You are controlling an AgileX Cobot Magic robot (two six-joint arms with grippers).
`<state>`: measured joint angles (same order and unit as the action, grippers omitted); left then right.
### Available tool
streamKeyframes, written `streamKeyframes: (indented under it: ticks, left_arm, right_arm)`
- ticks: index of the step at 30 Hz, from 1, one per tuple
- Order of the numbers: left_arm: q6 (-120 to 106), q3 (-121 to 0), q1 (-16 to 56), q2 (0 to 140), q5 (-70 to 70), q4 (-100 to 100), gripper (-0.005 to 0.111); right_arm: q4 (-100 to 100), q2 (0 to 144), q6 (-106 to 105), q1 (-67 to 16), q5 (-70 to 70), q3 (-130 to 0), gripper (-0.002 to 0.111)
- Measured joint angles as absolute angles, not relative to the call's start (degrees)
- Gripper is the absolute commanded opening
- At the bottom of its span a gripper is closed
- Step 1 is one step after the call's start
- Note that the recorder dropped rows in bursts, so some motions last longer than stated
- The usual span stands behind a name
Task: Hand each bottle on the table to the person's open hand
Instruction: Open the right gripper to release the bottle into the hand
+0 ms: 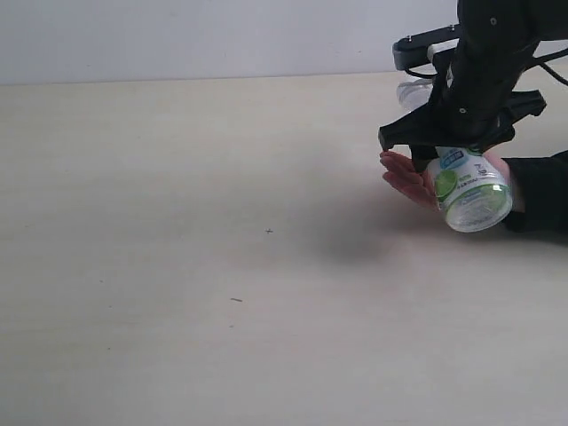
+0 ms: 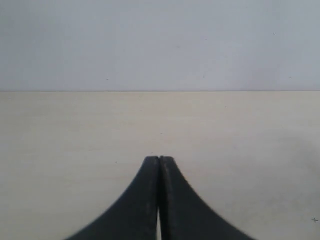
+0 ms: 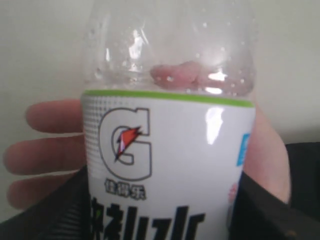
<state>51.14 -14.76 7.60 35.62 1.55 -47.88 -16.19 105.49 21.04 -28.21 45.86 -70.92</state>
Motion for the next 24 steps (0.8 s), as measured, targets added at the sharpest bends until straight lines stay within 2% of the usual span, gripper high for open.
streamKeyframes:
  ticks: [12, 15, 18, 24]
  left_arm:
    - [51.14, -14.76, 7.60, 35.62, 1.55, -47.88, 0.000]
    - [51.14, -14.76, 7.60, 35.62, 1.55, -47.88, 0.000]
    - [51.14, -14.76, 7.60, 35.62, 1.55, -47.88, 0.000]
    - [51.14, -14.76, 7.60, 35.62, 1.55, -47.88, 0.000]
  right_arm:
    - [-22.04, 109.42, 30.20, -28.21, 41.88, -70.92, 0.000]
    - [-22.40, 109.58, 30.41, -28.21, 41.73, -70.92, 0.005]
    - [-22.63, 109.58, 30.41, -28.21, 41.61, -70.92, 0.019]
    - [-22.86, 109.58, 30.41, -28.21, 41.50, -70.92, 0.060]
